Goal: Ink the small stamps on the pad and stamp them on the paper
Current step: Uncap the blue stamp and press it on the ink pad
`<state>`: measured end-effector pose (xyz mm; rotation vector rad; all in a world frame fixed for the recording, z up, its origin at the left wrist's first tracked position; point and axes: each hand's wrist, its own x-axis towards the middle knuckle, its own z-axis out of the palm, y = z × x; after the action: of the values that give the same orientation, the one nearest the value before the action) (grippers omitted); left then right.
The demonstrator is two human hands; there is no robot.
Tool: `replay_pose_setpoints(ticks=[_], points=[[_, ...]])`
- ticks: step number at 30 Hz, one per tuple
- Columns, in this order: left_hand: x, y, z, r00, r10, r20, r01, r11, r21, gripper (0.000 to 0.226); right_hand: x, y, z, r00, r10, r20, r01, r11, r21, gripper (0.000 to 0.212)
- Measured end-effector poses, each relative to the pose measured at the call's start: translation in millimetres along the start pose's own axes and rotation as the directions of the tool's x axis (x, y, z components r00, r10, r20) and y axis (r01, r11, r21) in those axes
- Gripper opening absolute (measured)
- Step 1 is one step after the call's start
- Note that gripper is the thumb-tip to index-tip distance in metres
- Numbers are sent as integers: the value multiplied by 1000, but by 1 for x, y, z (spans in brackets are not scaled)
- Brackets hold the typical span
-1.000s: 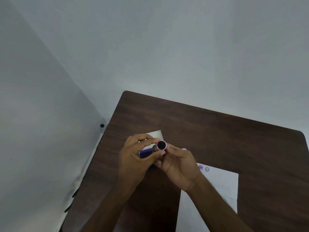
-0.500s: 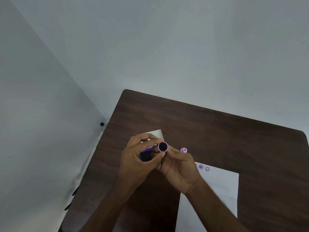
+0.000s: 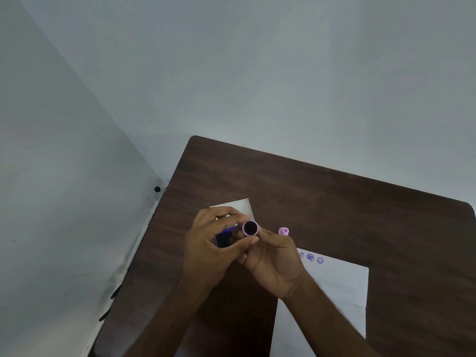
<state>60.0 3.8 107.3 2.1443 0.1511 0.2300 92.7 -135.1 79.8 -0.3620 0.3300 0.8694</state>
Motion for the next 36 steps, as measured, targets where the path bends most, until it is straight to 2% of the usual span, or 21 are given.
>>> replay_pose_setpoints(ticks=[10, 20, 23, 26, 28, 31, 33, 34, 35, 36], points=[[0, -4, 3, 999, 35, -20, -34, 998, 60, 51, 3, 4, -14, 996, 61, 61, -64, 997, 44, 41], [2, -4, 3, 999, 36, -29, -35, 999, 31, 50, 5, 4, -17, 995, 30, 92, -31, 999, 15, 41], [0, -14, 5, 1000, 24, -5, -24, 999, 29, 55, 7, 3, -23, 994, 33, 100, -36, 999, 29, 43], [-4, -34, 10, 997, -47, 62, 46, 999, 23, 70, 10, -4, -35, 996, 47, 78, -48, 999, 4, 28], [-7, -54, 14, 994, -55, 91, 49, 997, 67, 62, 10, -11, -47, 1000, 2, -13, -4, 990, -140, 19], [-14, -92, 24, 973, -129, 190, 88, 973, 212, 54, 10, -18, -69, 976, -83, -201, -2, 922, -388, 17], [-20, -115, 33, 951, -187, 247, 96, 936, 339, 63, 15, -18, -82, 915, -160, -371, -75, 835, -546, 17], [-22, -124, 39, 944, -201, 262, 85, 915, 395, 70, 18, -16, -86, 875, -214, -434, -128, 762, -635, 17], [-23, -130, 44, 940, -213, 267, 81, 898, 432, 77, 21, -12, -89, 841, -281, -462, -192, 644, -741, 17], [-24, -134, 48, 939, -220, 265, 81, 889, 450, 83, 24, -8, -89, 822, -360, -442, -246, 476, -844, 16]])
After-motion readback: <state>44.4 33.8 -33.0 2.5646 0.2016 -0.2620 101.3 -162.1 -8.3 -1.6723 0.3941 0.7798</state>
